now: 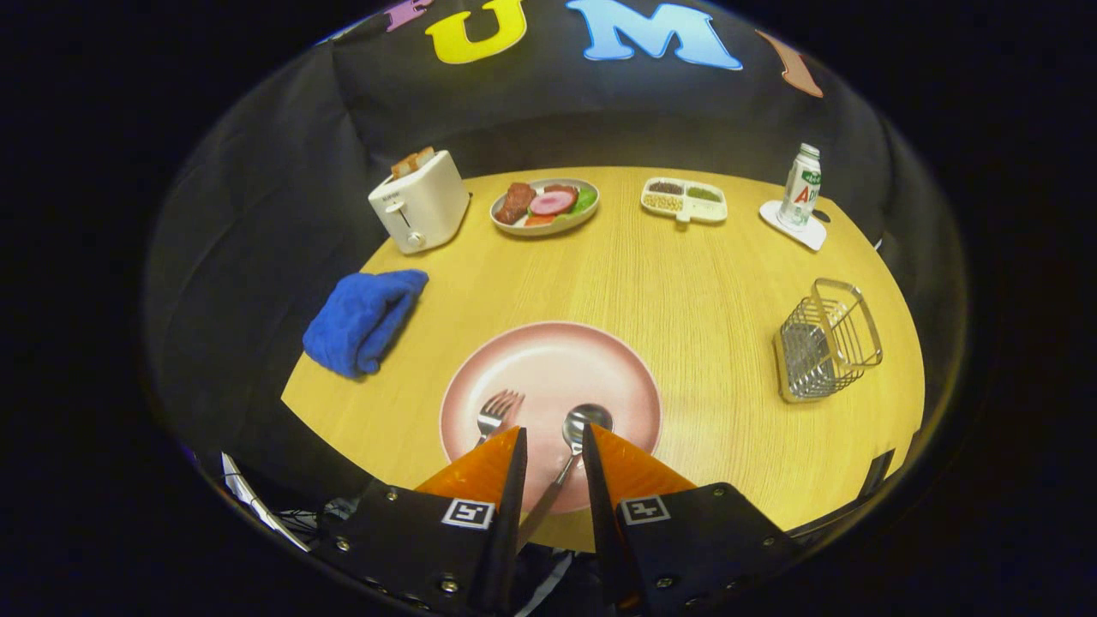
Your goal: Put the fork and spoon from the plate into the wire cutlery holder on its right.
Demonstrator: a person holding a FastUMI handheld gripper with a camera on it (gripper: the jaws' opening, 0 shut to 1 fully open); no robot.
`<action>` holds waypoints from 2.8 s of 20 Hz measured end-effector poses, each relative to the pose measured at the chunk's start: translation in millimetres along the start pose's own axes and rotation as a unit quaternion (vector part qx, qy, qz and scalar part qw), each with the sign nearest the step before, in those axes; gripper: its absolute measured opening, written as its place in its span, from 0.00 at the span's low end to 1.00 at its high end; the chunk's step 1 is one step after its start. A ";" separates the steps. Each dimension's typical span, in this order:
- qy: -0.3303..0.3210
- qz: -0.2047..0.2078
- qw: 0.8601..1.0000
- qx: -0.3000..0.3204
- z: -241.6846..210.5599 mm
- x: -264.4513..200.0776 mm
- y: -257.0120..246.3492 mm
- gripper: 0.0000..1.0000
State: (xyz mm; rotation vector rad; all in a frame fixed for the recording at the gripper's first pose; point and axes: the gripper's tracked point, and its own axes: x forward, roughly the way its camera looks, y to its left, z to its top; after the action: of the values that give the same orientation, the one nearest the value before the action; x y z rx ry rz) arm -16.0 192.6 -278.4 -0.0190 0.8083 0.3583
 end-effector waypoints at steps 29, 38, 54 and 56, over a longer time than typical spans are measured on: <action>0.070 0.011 0.991 0.114 -23.5 23.8 -6.7 0.02; -0.003 -0.031 0.989 0.145 38.2 -27.6 -90.4 0.02; 0.106 -0.114 0.983 0.099 47.6 -59.7 -245.3 0.02; 0.128 -0.112 0.981 0.098 42.9 -56.7 -246.6 0.02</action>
State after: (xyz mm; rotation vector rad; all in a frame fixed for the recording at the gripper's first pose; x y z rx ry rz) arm 57.3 -50.0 -237.8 0.0284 1.0820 0.0616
